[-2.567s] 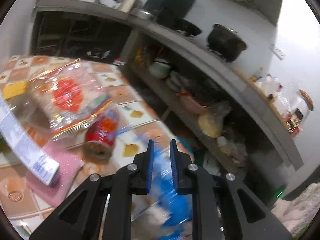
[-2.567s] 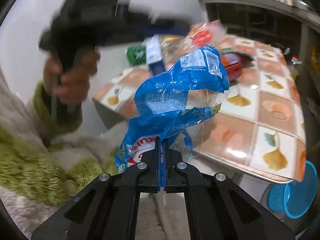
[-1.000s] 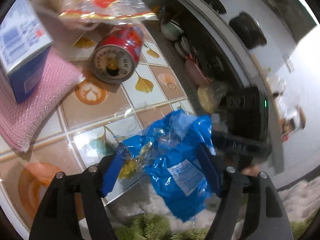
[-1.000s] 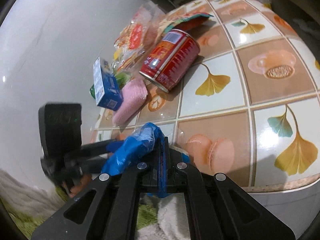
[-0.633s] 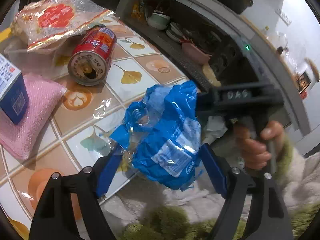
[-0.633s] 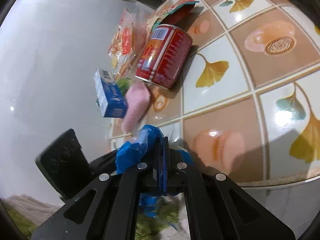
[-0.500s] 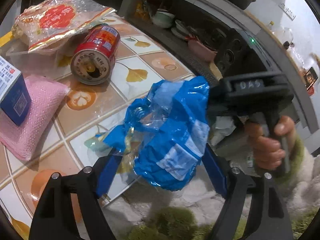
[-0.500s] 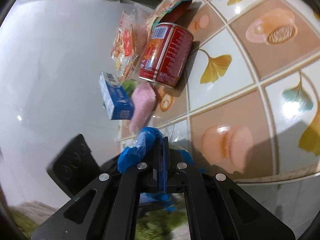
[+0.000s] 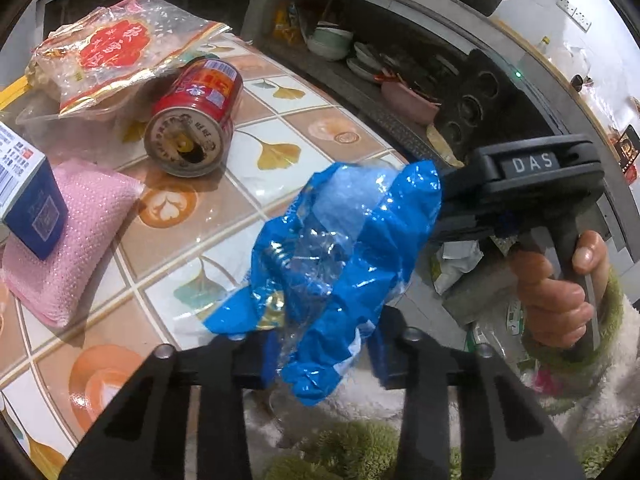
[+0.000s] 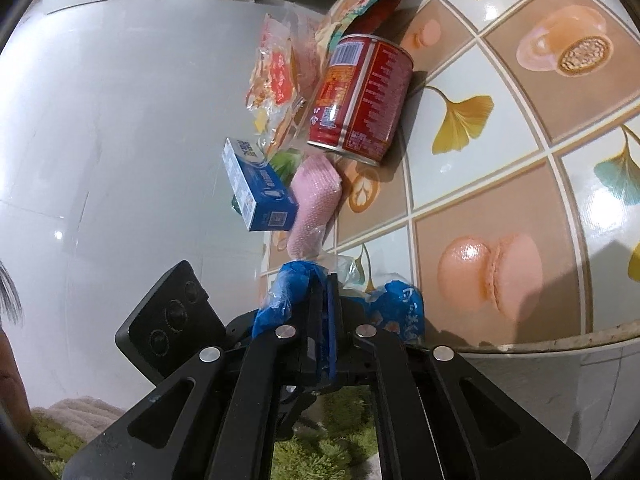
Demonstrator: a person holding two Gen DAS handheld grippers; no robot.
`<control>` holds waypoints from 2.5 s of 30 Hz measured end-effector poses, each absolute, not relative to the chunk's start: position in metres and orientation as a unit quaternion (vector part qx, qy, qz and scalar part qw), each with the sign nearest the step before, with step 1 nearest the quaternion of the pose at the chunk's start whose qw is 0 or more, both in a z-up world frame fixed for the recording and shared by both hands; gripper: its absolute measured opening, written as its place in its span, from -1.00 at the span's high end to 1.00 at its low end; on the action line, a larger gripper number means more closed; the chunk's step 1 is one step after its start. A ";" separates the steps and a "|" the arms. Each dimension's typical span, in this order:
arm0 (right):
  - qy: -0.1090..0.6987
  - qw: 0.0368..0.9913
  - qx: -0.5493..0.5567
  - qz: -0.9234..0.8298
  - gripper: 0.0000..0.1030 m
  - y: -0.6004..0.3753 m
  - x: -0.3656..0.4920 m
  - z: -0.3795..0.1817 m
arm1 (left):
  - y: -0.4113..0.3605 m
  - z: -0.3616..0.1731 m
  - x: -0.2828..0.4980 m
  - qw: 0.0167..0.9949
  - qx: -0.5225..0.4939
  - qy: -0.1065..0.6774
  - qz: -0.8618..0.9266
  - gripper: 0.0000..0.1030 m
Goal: Collect trash
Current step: 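Close the left tool on the blue bag while the right tool releases it, then grasp the clear snack wrapper with the right tool while the left holds the bag, then carry both items to the blue wastebasket and open both tools over it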
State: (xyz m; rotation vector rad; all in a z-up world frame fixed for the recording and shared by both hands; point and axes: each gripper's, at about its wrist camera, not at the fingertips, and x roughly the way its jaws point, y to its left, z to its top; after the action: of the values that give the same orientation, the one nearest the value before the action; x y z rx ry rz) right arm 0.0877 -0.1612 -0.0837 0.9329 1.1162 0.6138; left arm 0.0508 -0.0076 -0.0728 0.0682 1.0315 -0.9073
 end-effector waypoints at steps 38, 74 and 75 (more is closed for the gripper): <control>0.497 0.793 0.212 0.283 0.77 -0.131 0.286 -0.011 | 0.026 -0.087 0.070 0.777 -0.015 0.486 -0.399 0.67; 0.263 0.912 0.263 -0.175 1.00 -0.360 -0.044 0.045 | -0.150 0.002 0.093 0.711 0.048 0.478 -0.513 0.67; 0.266 0.908 0.262 -0.191 1.00 -0.362 -0.049 0.039 | -0.165 0.002 0.097 0.706 0.059 0.483 -0.515 0.67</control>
State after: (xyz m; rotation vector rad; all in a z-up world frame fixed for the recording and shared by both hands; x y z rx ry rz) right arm -0.0491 -0.3620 0.0392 0.5399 0.5482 -0.3936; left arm 0.0966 -0.1652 0.0023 0.1303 1.0738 -1.1436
